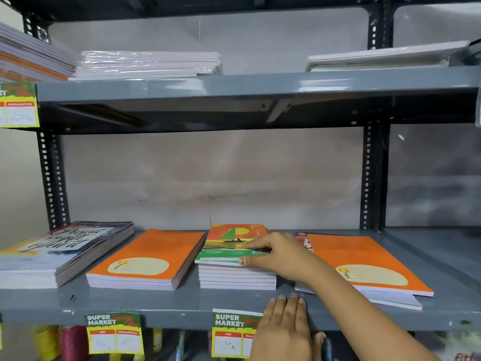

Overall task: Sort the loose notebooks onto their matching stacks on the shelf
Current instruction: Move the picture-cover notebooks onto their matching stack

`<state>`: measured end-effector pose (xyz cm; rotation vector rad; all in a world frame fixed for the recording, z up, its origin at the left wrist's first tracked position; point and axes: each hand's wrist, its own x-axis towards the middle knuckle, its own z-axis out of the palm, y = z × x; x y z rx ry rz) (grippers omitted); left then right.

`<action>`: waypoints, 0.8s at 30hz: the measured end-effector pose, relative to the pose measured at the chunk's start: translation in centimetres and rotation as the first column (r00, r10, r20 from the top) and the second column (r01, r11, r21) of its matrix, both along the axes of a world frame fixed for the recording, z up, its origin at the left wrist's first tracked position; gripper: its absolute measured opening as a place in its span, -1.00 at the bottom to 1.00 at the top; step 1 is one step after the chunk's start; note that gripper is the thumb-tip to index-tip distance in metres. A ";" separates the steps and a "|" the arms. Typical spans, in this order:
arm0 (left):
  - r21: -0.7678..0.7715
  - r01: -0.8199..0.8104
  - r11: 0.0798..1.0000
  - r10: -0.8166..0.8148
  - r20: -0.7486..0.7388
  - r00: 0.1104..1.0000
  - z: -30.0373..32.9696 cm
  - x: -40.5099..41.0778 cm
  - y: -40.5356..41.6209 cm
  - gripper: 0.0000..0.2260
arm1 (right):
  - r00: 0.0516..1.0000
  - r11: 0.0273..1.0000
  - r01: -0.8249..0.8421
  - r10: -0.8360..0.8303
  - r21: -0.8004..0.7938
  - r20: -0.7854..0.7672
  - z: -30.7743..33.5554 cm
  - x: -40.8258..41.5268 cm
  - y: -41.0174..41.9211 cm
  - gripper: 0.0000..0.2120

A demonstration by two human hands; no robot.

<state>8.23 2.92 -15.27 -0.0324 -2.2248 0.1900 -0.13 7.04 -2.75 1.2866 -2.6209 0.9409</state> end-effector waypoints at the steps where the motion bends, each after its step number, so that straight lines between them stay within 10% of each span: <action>1: -0.001 -0.003 1.000 0.003 -0.008 1.000 -0.1 -0.1 0.0 -0.52 | 0.998 1.000 0.025 -0.024 0.019 -0.064 -0.1 0.2 -0.1 -0.47; 12: 0.051 0.053 0.997 -0.055 0.047 0.997 0.3 -0.1 -0.5 -0.51 | 0.911 0.986 0.098 -0.035 0.135 -0.410 -0.3 1.2 -1.2 -0.53; 24: 0.063 0.066 0.996 -0.070 0.064 0.995 1.1 0.6 -0.3 -0.49 | 0.981 0.996 -0.035 0.051 0.088 -0.187 -0.4 -0.1 0.2 -0.50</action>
